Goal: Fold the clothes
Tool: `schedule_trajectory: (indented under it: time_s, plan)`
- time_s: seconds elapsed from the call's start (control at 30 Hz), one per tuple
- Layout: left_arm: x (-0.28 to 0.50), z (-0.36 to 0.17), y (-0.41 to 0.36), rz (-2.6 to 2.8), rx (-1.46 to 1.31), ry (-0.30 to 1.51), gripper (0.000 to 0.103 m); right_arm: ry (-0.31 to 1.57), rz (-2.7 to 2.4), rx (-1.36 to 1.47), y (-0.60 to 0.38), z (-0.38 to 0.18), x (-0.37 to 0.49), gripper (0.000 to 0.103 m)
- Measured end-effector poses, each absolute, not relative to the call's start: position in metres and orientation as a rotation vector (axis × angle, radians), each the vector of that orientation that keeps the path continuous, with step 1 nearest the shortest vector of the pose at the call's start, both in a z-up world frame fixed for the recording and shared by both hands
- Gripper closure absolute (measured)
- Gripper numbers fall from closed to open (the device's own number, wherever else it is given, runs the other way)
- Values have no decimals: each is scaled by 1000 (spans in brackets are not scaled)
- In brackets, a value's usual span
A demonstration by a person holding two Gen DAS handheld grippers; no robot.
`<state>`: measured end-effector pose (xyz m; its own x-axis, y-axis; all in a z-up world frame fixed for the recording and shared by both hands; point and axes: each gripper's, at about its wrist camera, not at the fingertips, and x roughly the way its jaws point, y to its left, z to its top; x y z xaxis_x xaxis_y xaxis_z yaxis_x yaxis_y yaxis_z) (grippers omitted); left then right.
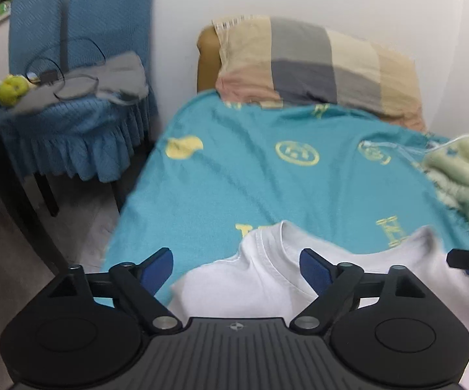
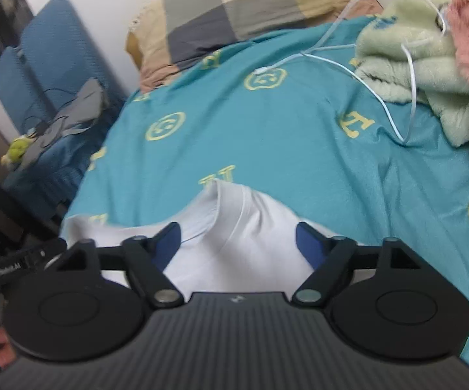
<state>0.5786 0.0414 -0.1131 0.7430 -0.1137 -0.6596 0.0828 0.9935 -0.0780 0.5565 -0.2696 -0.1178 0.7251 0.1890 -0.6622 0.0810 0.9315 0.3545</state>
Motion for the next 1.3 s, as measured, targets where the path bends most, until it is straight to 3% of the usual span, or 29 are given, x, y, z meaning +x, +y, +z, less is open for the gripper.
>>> schedule_trajectory:
  time_s: [0.3, 0.67, 0.83, 1.3]
  plan:
    - [397, -15, 72, -154, -88, 618, 7, 683, 65, 401, -261, -36, 412, 23]
    - [164, 7, 88, -145, -110, 497, 7, 584, 134, 364, -244, 6, 187, 23]
    - [127, -3, 103, -140, -223, 551, 7, 536, 139, 404, -249, -9, 130, 23]
    - [138, -26, 113, -102, -334, 617, 8, 544, 130, 410, -253, -31, 129, 23]
